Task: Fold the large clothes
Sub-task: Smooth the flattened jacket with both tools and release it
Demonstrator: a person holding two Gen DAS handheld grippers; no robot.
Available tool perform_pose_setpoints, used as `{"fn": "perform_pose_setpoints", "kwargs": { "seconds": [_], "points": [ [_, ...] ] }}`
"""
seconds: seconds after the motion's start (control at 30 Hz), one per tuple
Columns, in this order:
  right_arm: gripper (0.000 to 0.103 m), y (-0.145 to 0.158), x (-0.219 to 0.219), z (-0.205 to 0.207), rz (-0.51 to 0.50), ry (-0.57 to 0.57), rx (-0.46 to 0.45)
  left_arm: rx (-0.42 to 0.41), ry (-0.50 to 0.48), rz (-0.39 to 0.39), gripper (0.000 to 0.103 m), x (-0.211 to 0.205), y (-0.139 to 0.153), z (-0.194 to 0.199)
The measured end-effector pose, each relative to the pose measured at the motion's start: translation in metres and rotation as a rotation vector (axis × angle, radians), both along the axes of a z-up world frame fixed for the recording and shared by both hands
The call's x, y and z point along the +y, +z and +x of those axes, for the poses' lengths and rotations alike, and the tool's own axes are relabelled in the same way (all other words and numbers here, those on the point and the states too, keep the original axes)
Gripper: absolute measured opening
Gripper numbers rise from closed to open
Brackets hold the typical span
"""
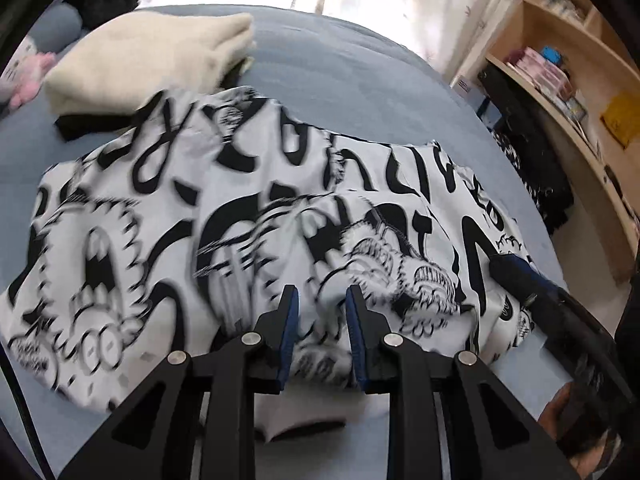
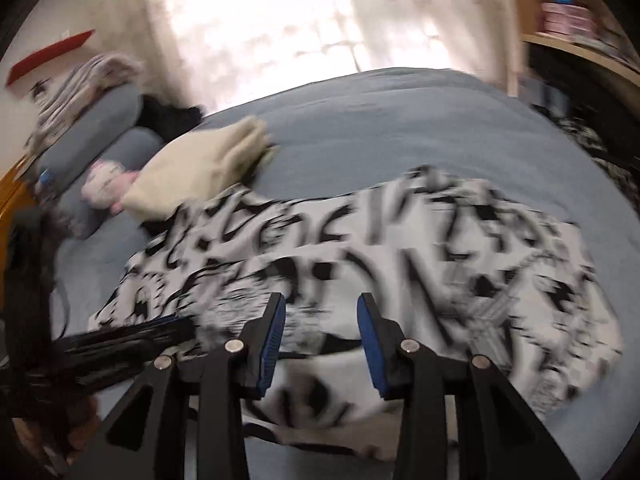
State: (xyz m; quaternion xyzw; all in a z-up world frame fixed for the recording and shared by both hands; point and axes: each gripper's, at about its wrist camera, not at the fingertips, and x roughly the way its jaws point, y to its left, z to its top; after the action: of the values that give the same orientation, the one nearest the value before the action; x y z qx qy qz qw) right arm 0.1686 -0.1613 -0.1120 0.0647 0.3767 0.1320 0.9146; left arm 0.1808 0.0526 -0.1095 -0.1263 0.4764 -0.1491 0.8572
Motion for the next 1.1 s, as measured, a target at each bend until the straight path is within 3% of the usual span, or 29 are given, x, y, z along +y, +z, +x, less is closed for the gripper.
{"fn": "perform_pose_setpoints", "kwargs": {
  "seconds": [0.1, 0.27, 0.37, 0.43, 0.47, 0.6, 0.77, 0.9, 1.1],
  "points": [
    [0.037, -0.022, 0.018, 0.013, -0.026, 0.051, 0.036, -0.013, -0.025, 0.0, 0.02, -0.017, -0.009, 0.008],
    [0.032, -0.057, 0.004, 0.035, -0.153, -0.003, 0.056, 0.034, -0.029, 0.035, 0.021, -0.027, -0.039, 0.025],
    [0.03, -0.054, -0.022, 0.036, -0.278, -0.144, 0.011, 0.018, -0.005, 0.065, 0.022, -0.023, -0.043, 0.028],
    [0.031, -0.055, -0.048, 0.037, -0.264, -0.218, 0.039, 0.019, 0.009, 0.085, 0.022, -0.017, -0.045, 0.028],
    [0.039, -0.059, -0.063, 0.039, -0.244, -0.263, 0.072, 0.025, 0.011, 0.071, 0.022, -0.014, -0.047, 0.029],
    [0.043, -0.063, -0.092, 0.033, -0.06, -0.287, 0.121, 0.031, 0.012, 0.049, 0.022, -0.011, -0.048, 0.027],
    [0.043, -0.055, -0.074, 0.022, -0.117, -0.288, 0.105, 0.032, 0.019, 0.08, 0.022, -0.014, -0.043, 0.027],
    [0.043, -0.042, -0.07, 0.016, -0.077, -0.264, 0.109, 0.047, 0.034, 0.067, 0.023, -0.012, -0.029, 0.02],
    [0.043, -0.006, -0.064, -0.013, -0.023, -0.251, 0.072, 0.005, 0.059, 0.065, 0.023, 0.006, 0.008, -0.011]
  ]
}}
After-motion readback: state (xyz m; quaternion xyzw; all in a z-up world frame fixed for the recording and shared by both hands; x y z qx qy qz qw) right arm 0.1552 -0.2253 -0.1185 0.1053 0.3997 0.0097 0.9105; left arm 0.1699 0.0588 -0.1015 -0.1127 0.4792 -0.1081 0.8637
